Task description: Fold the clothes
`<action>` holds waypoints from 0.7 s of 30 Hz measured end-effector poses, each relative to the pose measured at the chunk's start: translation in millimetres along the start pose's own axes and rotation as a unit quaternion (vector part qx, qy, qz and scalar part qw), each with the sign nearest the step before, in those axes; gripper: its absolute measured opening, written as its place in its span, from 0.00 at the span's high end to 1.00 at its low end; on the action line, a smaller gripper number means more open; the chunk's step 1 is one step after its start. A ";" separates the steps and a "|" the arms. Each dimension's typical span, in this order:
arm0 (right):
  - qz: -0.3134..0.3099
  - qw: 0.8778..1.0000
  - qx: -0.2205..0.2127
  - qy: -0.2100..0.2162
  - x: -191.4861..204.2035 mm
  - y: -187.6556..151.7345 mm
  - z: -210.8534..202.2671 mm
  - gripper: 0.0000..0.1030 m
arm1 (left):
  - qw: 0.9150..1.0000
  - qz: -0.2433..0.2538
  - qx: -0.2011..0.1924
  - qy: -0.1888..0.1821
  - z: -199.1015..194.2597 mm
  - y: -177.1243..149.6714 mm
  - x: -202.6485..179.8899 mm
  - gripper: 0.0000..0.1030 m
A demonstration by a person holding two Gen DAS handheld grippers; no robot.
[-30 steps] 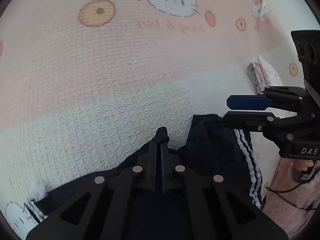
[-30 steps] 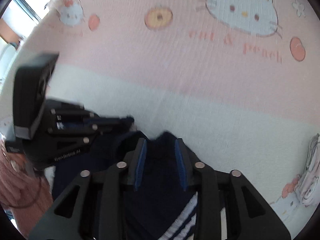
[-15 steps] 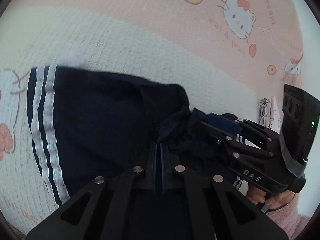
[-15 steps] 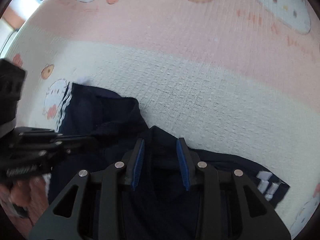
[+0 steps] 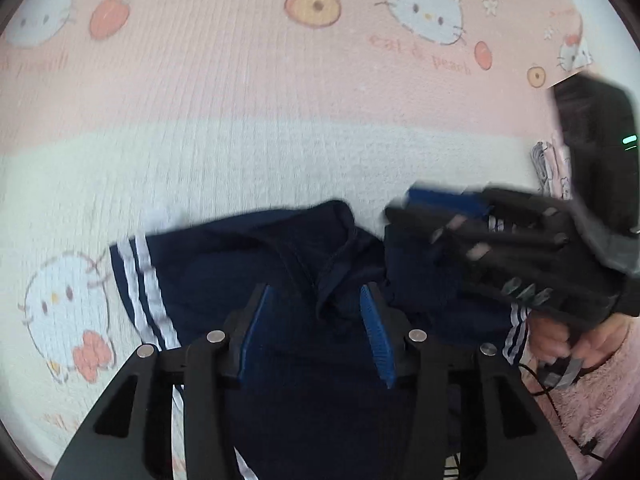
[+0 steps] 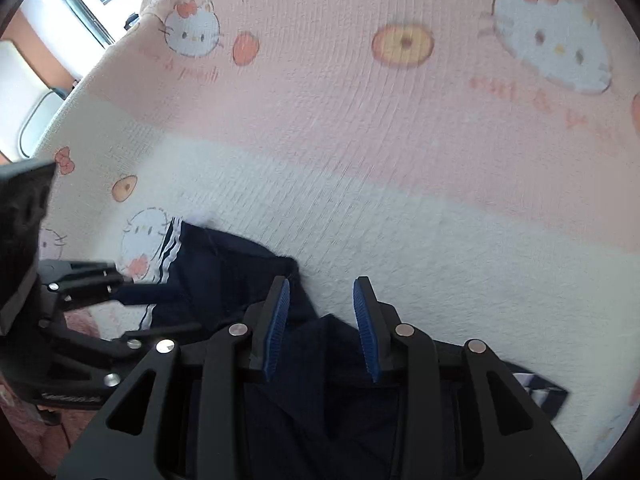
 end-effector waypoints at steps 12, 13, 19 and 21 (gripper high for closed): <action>0.004 0.996 0.088 0.015 -14.0 -31.2 4.4 0.67 | 0.999 0.041 -0.008 -0.001 52.6 8.1 -25.3 0.93; 0.007 0.996 0.092 0.017 -15.2 -31.4 2.4 0.67 | 1.000 0.030 -0.003 -0.004 53.7 5.4 -24.4 0.95; -0.009 0.999 0.052 0.004 -2.1 -23.4 -5.0 0.67 | 0.992 -0.087 -0.004 -0.088 34.1 -21.8 -10.0 0.96; -0.015 0.999 0.036 0.012 7.1 -19.4 -5.4 0.67 | 0.985 -0.126 -0.004 -0.116 27.4 -30.6 -5.1 0.96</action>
Point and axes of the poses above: each gripper's, at about its wrist camera, not at the fingertips, and z roughly the way its jaws point, x to its left, y to its top, the point moved 3 cm from there along z, roughly the way its jaws point, and after that the axes turned 4 degrees about z, right-handed, at the moved point
